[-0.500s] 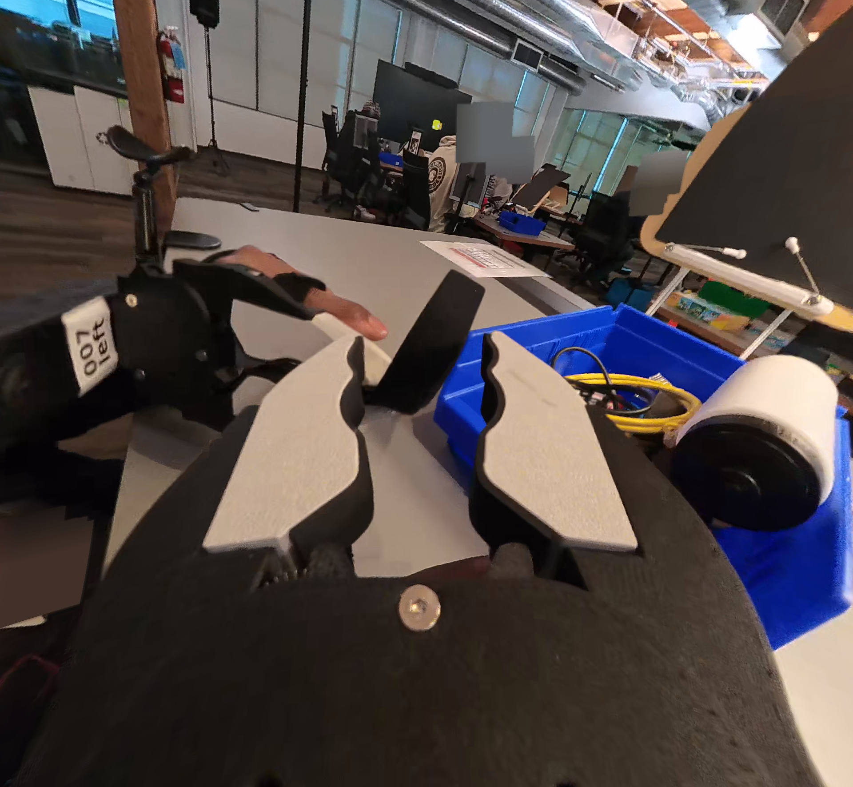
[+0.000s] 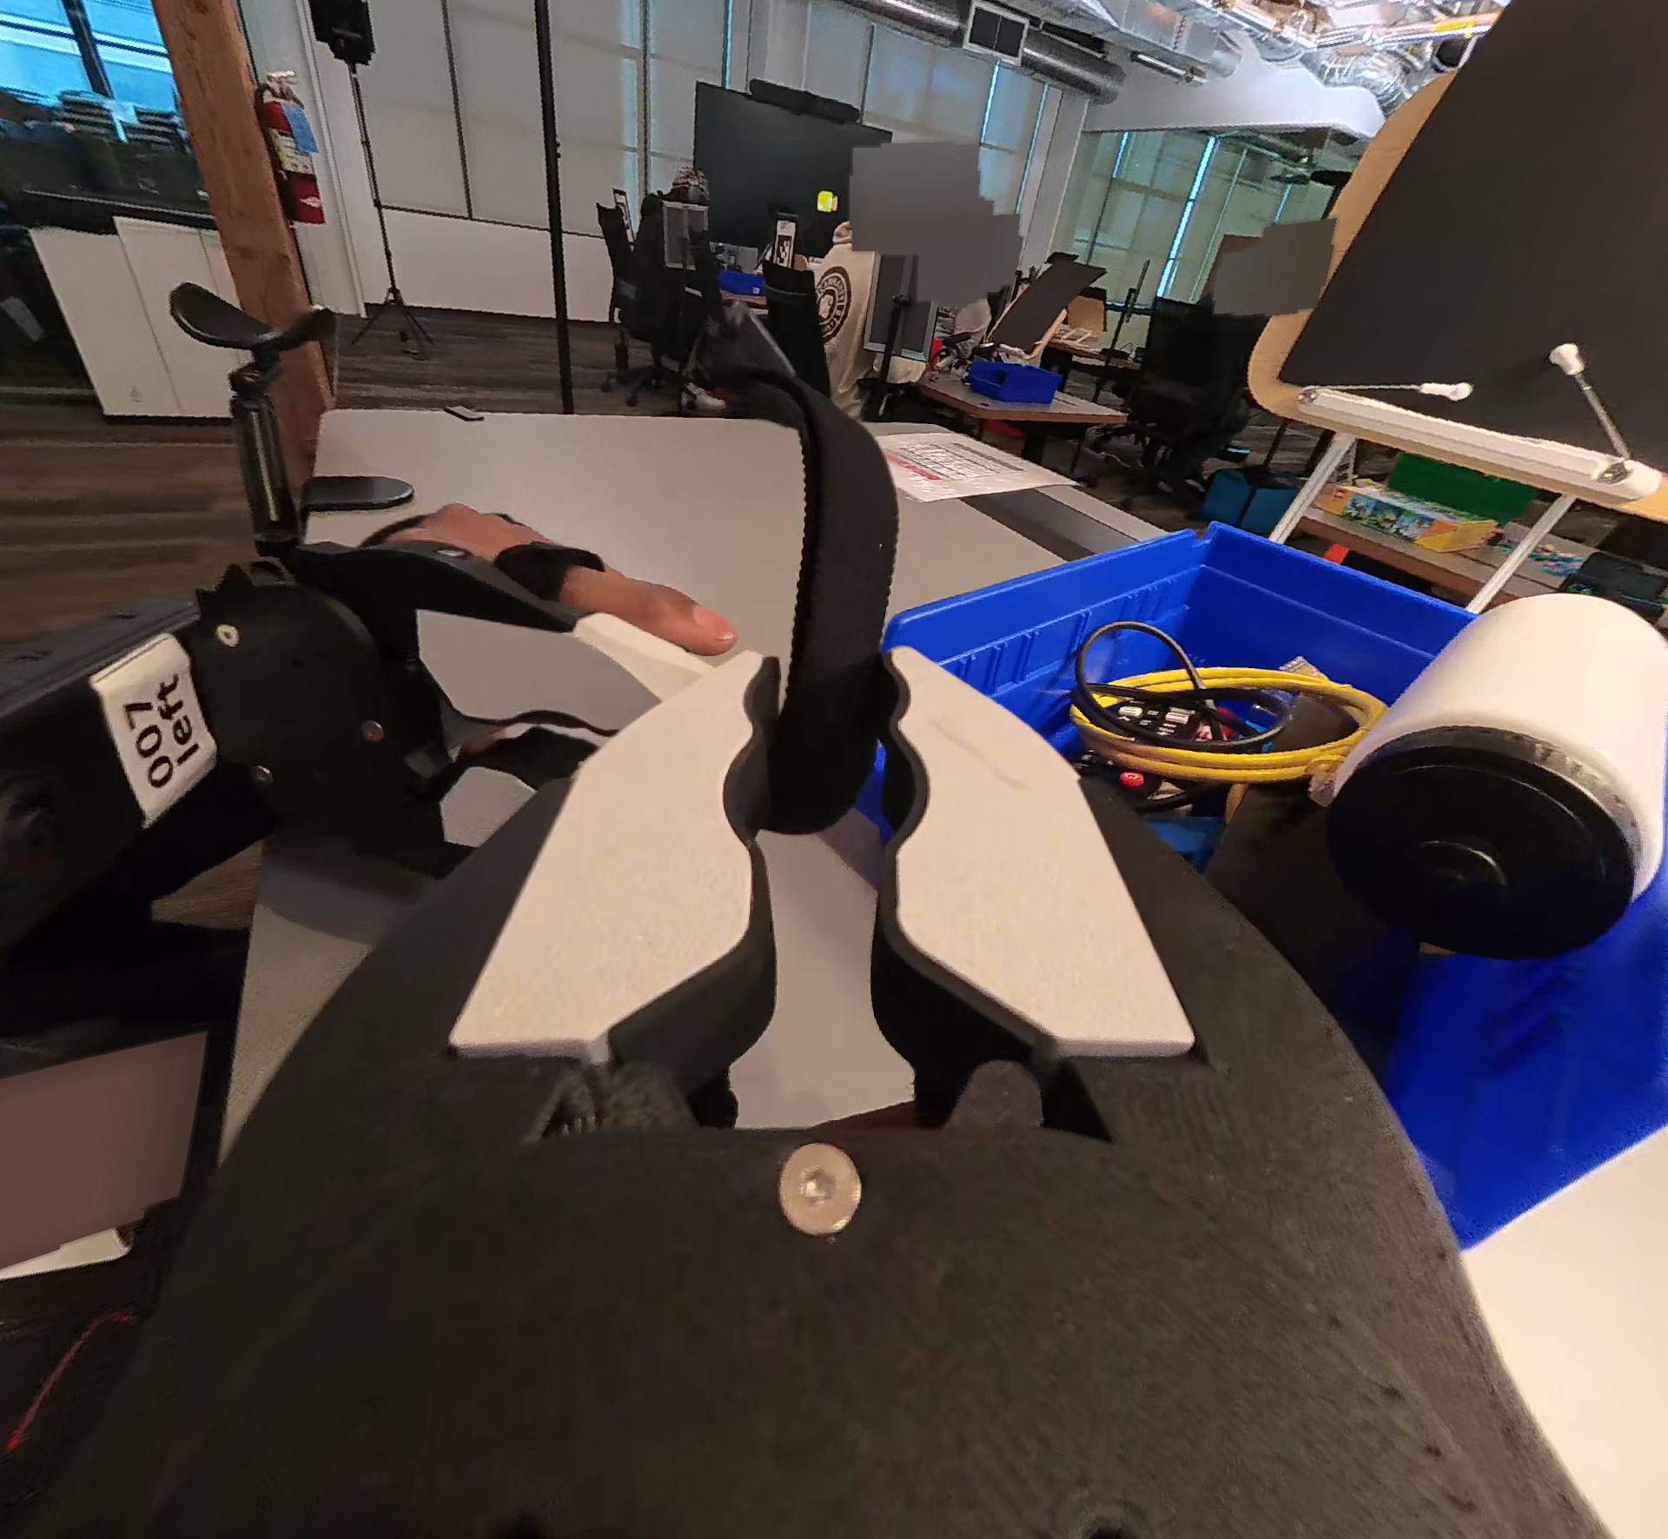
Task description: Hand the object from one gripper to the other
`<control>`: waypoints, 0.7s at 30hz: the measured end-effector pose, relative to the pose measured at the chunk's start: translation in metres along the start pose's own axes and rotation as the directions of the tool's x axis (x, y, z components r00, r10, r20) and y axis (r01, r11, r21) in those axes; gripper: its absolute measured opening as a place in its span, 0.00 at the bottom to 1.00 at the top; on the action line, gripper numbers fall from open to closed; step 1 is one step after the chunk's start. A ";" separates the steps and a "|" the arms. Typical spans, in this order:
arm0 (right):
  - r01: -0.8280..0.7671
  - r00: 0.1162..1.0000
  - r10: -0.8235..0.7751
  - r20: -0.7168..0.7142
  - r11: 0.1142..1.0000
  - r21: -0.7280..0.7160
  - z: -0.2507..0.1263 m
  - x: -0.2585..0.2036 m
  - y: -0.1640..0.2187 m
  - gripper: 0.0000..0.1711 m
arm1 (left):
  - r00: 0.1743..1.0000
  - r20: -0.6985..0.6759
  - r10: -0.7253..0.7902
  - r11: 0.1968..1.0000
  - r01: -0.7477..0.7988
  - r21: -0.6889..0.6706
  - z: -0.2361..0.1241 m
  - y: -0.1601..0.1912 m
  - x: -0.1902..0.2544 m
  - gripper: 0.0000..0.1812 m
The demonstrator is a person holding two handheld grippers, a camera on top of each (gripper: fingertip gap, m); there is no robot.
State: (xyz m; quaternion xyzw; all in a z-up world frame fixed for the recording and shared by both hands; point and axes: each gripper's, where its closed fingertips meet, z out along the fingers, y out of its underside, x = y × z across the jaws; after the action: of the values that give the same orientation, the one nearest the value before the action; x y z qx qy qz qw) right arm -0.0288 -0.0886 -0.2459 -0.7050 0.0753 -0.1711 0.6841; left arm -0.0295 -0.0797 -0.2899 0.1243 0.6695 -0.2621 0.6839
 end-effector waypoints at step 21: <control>-0.181 0.940 0.191 0.282 0.981 -0.064 0.001 -0.034 0.009 0.03 | 0.457 -0.495 -0.739 0.410 0.888 0.207 -0.041 -0.026 -0.048 0.24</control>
State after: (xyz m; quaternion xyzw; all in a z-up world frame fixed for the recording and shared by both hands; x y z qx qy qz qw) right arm -0.0589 -0.0768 -0.2598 -0.7247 0.0448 -0.0004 0.6876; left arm -0.0763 -0.0713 -0.2409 -0.0311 0.6669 -0.6837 0.2946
